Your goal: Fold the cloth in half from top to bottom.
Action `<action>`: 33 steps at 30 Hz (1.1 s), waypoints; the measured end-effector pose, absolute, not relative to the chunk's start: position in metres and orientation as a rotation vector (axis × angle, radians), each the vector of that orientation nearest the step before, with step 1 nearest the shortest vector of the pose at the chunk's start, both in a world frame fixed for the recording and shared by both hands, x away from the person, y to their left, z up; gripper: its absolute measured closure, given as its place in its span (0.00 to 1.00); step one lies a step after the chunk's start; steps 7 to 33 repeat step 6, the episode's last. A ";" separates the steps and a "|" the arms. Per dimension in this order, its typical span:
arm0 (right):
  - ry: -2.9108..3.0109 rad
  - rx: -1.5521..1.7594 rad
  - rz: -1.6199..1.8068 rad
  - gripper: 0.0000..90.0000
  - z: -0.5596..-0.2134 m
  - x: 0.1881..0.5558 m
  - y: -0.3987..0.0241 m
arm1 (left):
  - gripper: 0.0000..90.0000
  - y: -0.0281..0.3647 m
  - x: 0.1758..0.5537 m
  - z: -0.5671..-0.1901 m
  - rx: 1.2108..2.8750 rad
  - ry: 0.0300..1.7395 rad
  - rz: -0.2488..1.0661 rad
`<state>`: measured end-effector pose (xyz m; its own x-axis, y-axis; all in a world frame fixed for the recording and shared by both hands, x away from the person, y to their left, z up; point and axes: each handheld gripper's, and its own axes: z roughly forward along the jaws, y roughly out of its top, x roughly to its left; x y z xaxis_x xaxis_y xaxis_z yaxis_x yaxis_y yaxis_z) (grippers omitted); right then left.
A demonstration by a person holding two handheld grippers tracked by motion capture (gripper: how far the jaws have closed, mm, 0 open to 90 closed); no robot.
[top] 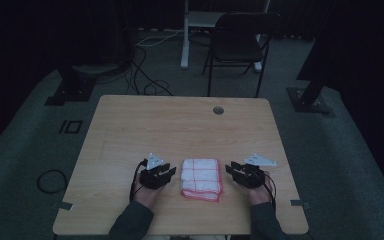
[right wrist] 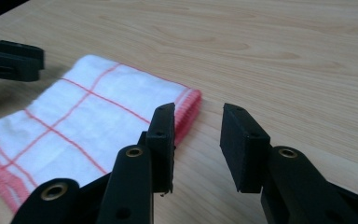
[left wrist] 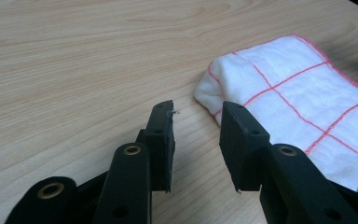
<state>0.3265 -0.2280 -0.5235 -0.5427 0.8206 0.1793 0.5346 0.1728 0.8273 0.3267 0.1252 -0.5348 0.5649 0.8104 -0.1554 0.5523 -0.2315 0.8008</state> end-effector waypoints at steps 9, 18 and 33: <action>2.131 1.318 1.295 0.73 -0.528 0.330 -0.235 | 0.73 0.129 0.325 -0.536 1.930 1.108 0.367; 2.131 1.318 1.295 0.73 -0.528 0.330 -0.235 | 0.73 0.129 0.325 -0.536 1.930 1.108 0.367; 2.131 1.318 1.295 0.73 -0.528 0.330 -0.235 | 0.73 0.129 0.325 -0.536 1.930 1.108 0.367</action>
